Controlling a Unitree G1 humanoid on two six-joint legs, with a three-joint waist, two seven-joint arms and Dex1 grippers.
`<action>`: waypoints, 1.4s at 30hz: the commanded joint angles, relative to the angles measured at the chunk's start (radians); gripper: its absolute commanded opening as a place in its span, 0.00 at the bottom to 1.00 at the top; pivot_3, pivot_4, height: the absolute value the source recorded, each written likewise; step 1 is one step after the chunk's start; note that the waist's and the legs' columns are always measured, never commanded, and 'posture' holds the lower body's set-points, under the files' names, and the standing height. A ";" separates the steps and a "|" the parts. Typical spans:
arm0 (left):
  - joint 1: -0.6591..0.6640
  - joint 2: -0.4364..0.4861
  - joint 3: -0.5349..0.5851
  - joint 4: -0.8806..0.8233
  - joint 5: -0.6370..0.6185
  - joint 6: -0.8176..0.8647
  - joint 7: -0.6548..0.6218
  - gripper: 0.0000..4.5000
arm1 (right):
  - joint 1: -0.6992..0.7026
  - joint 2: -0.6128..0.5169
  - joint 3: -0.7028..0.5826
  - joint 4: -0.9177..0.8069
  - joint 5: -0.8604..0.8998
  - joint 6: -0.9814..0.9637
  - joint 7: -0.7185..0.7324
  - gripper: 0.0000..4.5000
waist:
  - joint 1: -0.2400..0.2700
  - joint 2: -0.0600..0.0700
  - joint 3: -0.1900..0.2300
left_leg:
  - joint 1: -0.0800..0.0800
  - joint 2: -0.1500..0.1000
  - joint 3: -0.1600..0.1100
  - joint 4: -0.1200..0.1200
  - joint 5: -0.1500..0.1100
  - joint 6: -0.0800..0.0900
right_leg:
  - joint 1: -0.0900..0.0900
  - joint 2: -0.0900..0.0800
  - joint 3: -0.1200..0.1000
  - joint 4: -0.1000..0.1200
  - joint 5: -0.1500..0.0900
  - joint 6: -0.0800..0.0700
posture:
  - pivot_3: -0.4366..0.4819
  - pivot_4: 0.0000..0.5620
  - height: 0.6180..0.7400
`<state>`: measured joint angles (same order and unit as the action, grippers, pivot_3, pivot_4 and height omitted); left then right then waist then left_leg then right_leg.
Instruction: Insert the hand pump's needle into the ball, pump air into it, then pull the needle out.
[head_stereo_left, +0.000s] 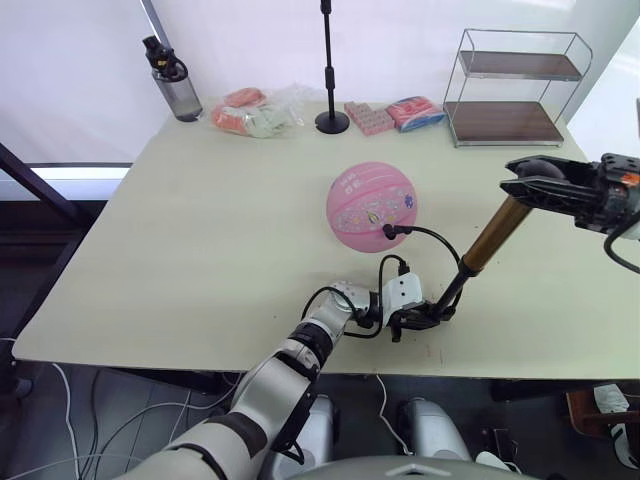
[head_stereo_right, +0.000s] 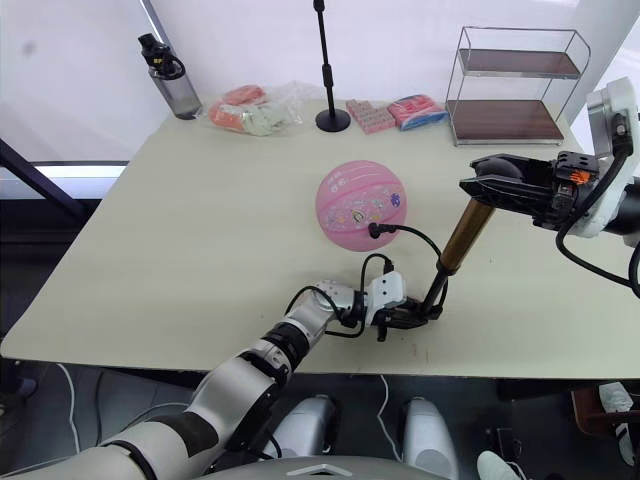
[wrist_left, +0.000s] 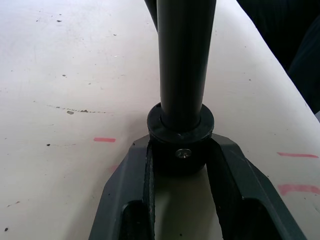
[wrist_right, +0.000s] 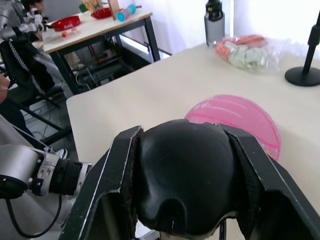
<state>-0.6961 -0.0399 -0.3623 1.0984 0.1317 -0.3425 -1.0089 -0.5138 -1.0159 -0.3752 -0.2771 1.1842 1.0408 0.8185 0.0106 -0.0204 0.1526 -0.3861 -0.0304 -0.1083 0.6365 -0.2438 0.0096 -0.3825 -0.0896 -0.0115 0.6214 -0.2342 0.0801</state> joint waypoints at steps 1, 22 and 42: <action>0.079 0.053 -0.042 0.135 0.083 0.089 0.027 0.23 | -0.049 -0.014 -0.065 -0.036 0.041 -0.022 -0.014 0.43 | 0.003 0.000 0.000 | 0.000 0.000 0.000 0.000 0.000 0.000 | 0.000 0.000 0.000 0.000 0.000 0.000 | 0.48 0.27 0.93; 0.079 0.056 -0.052 0.139 0.106 0.107 0.023 0.23 | 0.368 0.211 0.303 -0.115 -0.383 -0.296 0.023 0.43 | -0.003 -0.009 -0.014 | 0.005 0.003 -0.001 0.000 -0.003 -0.005 | 0.004 0.003 -0.001 0.000 -0.001 -0.001 | 0.48 0.27 0.93; 0.084 0.058 -0.049 0.141 0.110 0.119 0.020 0.23 | 0.249 0.166 0.182 -0.111 -0.351 -0.286 0.101 0.43 | -0.001 -0.008 -0.016 | 0.004 0.002 -0.002 0.000 -0.003 -0.005 | 0.004 0.002 -0.002 0.000 -0.002 -0.003 | 0.48 0.27 0.93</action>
<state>-0.6907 -0.0373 -0.3645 1.1002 0.1622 -0.3331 -0.9951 -0.2146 -0.8150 -0.0984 -0.3564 0.7622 0.7309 0.8979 0.0091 -0.0283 0.1370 -0.3822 -0.0285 -0.1106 0.6361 -0.2464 0.0052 -0.3786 -0.0874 -0.0130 0.6210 -0.2347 0.0795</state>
